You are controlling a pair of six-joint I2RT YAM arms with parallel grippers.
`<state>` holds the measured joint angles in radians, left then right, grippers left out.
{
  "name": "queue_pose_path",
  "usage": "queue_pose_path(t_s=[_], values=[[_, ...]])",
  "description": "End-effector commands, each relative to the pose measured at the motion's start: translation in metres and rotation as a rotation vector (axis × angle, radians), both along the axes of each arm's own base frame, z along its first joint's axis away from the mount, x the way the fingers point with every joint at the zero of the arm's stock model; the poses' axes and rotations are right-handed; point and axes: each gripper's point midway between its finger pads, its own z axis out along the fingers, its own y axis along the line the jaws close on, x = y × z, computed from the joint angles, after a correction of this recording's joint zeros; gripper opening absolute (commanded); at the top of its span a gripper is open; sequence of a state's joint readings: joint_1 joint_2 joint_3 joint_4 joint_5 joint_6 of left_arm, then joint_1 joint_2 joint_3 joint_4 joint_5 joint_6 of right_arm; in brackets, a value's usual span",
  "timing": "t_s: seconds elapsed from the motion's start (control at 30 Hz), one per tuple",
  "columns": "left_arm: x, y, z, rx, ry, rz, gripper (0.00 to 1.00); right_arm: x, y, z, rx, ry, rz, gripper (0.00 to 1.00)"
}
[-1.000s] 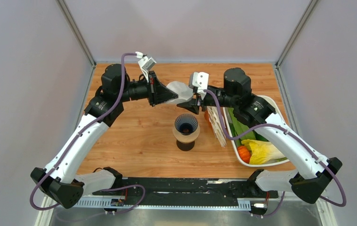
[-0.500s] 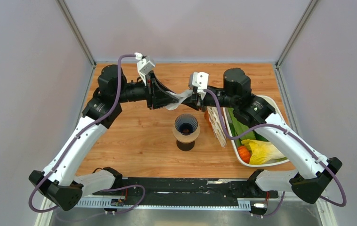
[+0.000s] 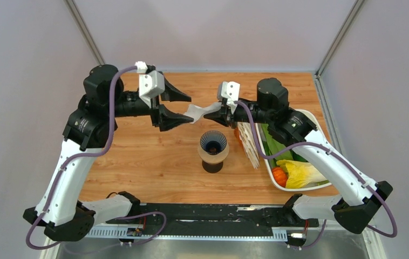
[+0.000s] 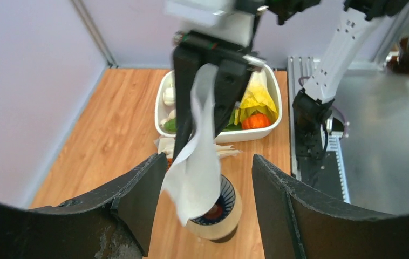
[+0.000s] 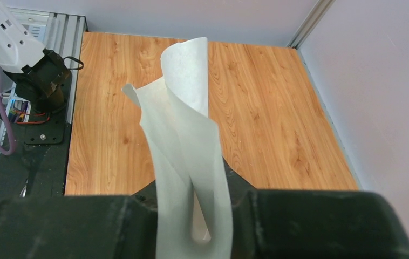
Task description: Place the coffee filter in the dripper
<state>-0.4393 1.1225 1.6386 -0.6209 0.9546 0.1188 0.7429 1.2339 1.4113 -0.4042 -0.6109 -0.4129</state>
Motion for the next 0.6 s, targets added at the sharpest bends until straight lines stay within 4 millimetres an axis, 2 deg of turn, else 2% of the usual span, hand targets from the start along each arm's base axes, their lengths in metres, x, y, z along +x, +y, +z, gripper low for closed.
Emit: queue_pose_path(t_s=[0.0,0.3,0.57], values=[[-0.016,-0.014,-0.019,0.161,-0.128,-0.065,0.69,-0.001,0.001,0.019,0.041,-0.005,0.002,0.18],[0.011,-0.022,-0.015,0.198,-0.184,0.049,0.71,-0.001,0.005,0.016,0.037,0.012,0.02,0.18],[0.018,-0.03,-0.02,0.224,-0.224,0.052,0.71,-0.001,0.009,0.016,0.036,0.016,0.037,0.17]])
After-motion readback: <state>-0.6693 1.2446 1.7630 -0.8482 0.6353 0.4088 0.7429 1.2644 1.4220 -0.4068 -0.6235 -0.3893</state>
